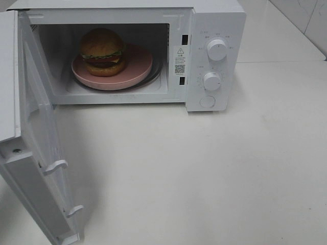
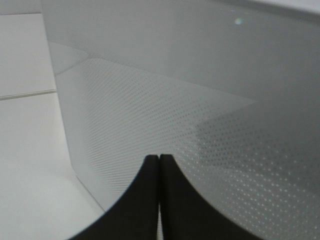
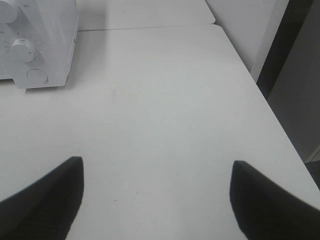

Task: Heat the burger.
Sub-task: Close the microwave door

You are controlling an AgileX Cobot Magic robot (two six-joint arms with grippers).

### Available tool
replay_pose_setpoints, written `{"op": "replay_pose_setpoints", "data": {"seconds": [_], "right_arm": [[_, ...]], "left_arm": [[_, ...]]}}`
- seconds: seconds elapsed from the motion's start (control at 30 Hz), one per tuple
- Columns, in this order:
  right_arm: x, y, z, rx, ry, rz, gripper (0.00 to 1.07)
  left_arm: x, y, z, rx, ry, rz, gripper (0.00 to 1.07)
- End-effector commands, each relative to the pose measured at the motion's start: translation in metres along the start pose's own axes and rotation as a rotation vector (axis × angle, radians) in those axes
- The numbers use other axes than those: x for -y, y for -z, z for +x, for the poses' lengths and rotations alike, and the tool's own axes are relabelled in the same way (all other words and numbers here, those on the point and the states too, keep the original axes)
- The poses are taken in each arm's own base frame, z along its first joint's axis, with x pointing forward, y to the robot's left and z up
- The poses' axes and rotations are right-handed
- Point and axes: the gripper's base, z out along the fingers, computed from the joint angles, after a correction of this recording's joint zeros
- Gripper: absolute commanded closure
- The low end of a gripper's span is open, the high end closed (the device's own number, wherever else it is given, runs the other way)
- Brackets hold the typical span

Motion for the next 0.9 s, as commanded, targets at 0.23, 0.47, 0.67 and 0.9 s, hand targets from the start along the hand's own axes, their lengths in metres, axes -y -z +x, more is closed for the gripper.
{"op": "replay_pose_setpoints", "data": {"seconds": [0.23, 0.47, 0.67, 0.9], "right_arm": [[0.001, 0.003, 0.002, 0.028, -0.006, 0.005, 0.31], [0.001, 0.003, 0.002, 0.028, -0.006, 0.005, 0.31], [0.001, 0.003, 0.002, 0.028, -0.006, 0.005, 0.31], [0.001, 0.003, 0.002, 0.028, -0.006, 0.005, 0.31]], "left_arm": [[0.025, -0.035, -0.001, -0.005, -0.007, 0.153, 1.07], [0.044, -0.06, -0.011, 0.029, 0.024, 0.168, 1.07], [0.062, -0.081, -0.013, -0.001, 0.015, 0.217, 1.07], [0.085, -0.1, -0.017, 0.005, -0.006, 0.276, 1.07]]}}
